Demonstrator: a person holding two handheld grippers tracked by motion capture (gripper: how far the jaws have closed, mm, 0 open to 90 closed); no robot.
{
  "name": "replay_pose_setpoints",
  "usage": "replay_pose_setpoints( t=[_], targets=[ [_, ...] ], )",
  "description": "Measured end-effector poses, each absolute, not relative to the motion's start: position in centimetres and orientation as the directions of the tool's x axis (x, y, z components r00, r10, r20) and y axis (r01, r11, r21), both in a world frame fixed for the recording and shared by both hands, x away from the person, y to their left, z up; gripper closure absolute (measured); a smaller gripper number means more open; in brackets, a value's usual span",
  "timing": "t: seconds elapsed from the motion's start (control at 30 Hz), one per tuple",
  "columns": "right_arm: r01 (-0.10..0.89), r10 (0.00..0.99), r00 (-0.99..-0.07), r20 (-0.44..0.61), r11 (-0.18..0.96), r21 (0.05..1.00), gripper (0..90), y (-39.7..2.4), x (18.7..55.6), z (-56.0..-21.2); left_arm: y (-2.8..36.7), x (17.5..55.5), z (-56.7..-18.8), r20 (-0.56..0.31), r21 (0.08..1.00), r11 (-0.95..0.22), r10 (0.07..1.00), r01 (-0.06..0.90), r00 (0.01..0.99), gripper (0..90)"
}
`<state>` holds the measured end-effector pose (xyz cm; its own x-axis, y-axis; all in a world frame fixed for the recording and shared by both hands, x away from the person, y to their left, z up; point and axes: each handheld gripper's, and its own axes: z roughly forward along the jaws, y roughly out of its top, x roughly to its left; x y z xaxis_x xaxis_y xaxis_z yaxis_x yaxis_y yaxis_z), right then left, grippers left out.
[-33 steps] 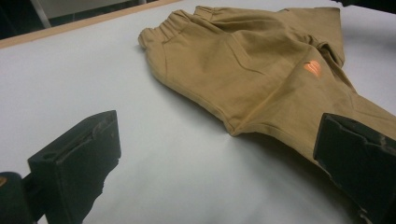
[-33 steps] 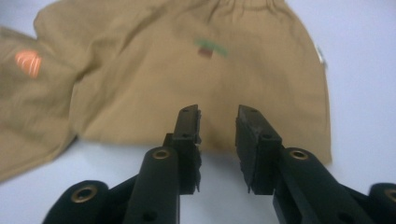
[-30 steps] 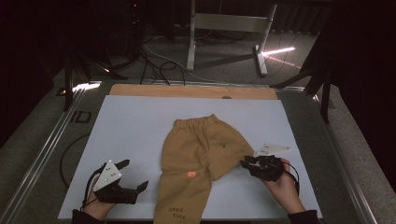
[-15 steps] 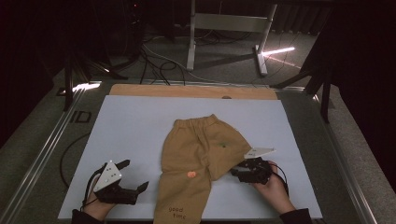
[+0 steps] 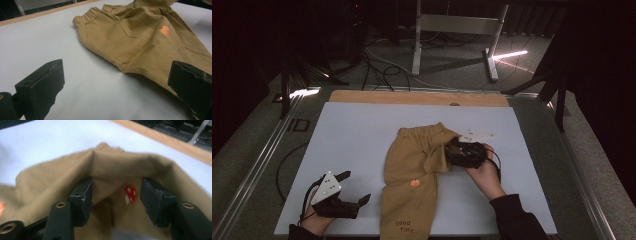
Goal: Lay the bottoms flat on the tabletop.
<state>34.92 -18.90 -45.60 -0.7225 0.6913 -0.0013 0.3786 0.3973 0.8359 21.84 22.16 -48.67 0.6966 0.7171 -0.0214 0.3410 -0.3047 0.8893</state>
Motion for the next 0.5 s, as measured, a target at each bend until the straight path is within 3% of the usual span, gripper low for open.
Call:
replay_pose_setpoints(
  t=[0.23,0.43,0.5],
  targets=[
    [0.416,0.647,-0.76,0.058,0.416,0.809,40.9,-14.1,38.1,-46.9,22.3,21.8,-48.7,-0.022,0.89,-0.306,0.713,0.338,0.701,1.6],
    [0.45,0.569,-0.818,0.083,0.543,0.709,27.4,-10.4,38.7,-50.9,22.4,21.7,-48.7,-0.03,0.891,-0.299,0.712,0.342,0.702,1.6],
    [0.427,0.554,-0.831,0.044,0.587,0.687,16.4,-9.5,38.5,-52.2,22.4,21.7,-48.7,-0.029,0.892,-0.299,0.711,0.339,0.702,1.6]
  ],
)
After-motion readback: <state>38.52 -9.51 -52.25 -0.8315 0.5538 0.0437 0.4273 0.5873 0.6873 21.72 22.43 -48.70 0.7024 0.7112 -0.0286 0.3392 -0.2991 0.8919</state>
